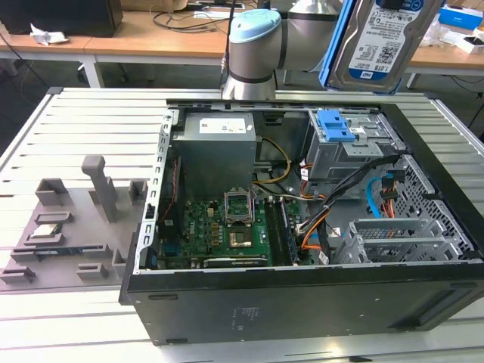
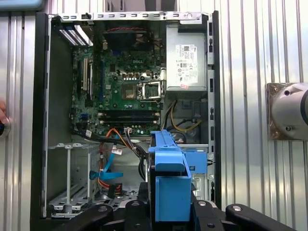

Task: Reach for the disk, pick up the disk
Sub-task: 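Pick up the disk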

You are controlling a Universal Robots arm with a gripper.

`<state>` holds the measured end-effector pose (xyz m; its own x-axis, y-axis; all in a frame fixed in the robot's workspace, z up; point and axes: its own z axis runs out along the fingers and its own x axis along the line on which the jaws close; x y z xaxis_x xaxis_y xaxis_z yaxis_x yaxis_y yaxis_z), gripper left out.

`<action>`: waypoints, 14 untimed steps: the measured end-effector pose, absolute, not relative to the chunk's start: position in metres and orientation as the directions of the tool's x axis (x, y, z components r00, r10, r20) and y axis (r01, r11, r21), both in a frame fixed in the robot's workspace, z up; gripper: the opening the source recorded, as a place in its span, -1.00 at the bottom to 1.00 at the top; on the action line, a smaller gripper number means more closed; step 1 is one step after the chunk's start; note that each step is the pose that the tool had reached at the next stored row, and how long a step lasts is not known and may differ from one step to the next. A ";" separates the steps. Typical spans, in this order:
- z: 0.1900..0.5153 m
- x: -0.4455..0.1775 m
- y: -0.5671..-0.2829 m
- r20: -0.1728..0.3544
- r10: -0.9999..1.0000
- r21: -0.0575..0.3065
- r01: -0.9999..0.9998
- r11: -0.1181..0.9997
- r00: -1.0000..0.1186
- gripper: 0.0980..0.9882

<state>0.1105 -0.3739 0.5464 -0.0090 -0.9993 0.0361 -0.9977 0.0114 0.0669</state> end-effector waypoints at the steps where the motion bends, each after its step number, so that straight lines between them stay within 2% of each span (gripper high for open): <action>1: 0.546 0.111 -0.375 0.036 -0.999 0.067 -0.998 0.011 -0.009 -0.41; 14: 0.546 0.111 -0.387 0.040 -0.999 0.067 -0.998 0.012 -0.009 -0.41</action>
<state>0.1105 -0.3873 0.5461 -0.0090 -0.9992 0.0400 -0.9977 0.0117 0.0669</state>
